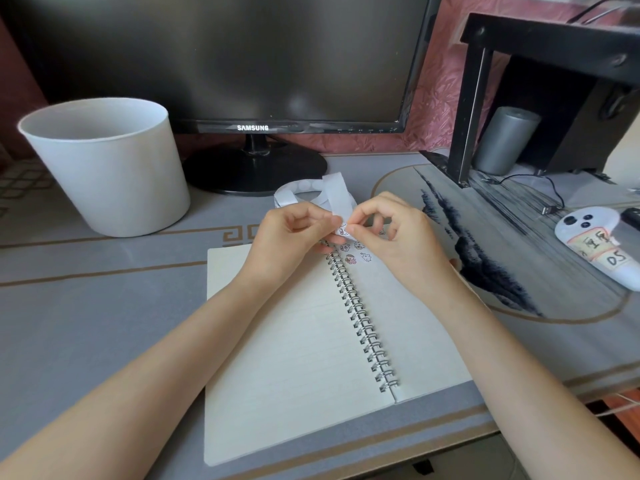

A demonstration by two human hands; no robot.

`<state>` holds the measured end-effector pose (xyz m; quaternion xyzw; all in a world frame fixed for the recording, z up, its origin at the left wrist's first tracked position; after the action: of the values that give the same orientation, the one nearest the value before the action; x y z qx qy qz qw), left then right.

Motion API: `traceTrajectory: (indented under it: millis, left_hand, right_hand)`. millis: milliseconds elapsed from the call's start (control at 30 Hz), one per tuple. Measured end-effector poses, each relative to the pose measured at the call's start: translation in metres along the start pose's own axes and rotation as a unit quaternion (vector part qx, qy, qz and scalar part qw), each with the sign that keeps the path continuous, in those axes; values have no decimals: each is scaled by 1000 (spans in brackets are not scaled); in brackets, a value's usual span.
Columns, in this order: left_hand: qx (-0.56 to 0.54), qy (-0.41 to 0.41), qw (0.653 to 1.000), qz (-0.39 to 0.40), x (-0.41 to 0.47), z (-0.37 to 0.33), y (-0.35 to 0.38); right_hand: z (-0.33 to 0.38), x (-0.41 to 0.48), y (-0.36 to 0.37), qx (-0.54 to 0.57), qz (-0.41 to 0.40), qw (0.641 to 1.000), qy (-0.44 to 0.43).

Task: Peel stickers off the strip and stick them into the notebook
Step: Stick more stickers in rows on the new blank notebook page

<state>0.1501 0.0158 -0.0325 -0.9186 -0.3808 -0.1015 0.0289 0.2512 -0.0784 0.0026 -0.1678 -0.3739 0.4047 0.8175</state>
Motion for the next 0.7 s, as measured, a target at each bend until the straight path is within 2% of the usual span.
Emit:
traceTrajectory:
  millis: [333, 533, 700]
  left_hand:
    - [-9, -14, 999, -28, 1, 2, -6]
    - [-16, -16, 999, -38, 1, 4, -7]
    - [-13, -14, 999, -41, 2, 5, -8]
  right_hand:
    - [10, -2, -1, 9, 28, 999, -41]
    - [-14, 1, -18, 141, 15, 984, 109]
    - [-47, -9, -19, 136, 52, 956, 255]
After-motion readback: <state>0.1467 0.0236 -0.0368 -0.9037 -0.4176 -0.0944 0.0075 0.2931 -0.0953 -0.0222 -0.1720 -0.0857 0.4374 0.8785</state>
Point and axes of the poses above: each hand's wrist, its own x-axis towards the middle knuckle, its own y-axis out of the palm, z = x × y, the point moved 9 cm from there along x, towards the middle knuckle, and after that the axes turned 1 degree about -z, right-handed, at the moved point
